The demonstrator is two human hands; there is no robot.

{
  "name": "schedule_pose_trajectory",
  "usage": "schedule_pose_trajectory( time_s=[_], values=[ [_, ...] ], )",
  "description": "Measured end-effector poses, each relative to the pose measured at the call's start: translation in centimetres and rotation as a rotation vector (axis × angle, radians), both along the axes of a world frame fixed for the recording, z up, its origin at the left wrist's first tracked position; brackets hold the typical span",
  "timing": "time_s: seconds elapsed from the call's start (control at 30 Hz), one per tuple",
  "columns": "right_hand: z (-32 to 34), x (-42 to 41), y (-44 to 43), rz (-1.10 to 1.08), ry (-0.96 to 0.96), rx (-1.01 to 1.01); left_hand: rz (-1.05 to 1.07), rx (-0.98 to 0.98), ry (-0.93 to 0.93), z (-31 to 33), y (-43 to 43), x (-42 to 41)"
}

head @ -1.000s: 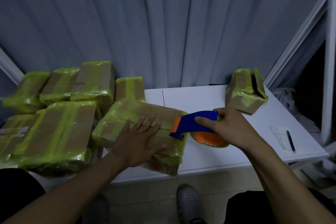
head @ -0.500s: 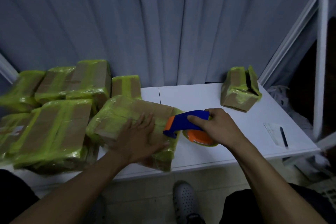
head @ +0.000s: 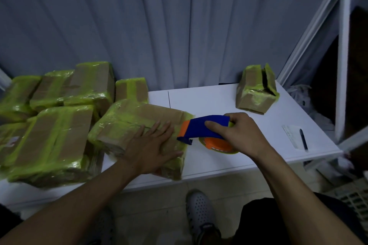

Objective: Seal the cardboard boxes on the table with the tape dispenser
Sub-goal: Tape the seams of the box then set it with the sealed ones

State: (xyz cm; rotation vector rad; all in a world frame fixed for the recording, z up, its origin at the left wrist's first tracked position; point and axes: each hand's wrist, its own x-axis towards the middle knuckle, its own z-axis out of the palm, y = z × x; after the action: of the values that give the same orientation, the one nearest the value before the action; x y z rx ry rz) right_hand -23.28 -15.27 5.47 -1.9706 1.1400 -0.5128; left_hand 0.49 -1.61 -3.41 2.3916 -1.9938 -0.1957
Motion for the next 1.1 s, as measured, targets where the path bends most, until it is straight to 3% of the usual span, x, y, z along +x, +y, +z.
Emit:
schedule_pose_trajectory(
  time_s=[0.27,0.43,0.93,1.1],
  values=[
    [-1.8,-2.4,-0.3,0.000,0.016,0.054,0.042,0.025,-0.016,0.4,-0.2,-0.7],
    [-2.3,-2.6,-0.9,0.022,0.001,0.135,0.033,-0.023,0.112,1.1,-0.8,-2.3],
    [-3.3,-1.5,-1.4,0.162,0.281,0.211,-0.060,-0.054,0.003,-0.7,-1.5,-3.2],
    [-2.9,-2.2,-2.0,0.139,0.206,0.256,-0.051,-0.043,0.000,-0.6,-1.5,-3.3]
  ],
)
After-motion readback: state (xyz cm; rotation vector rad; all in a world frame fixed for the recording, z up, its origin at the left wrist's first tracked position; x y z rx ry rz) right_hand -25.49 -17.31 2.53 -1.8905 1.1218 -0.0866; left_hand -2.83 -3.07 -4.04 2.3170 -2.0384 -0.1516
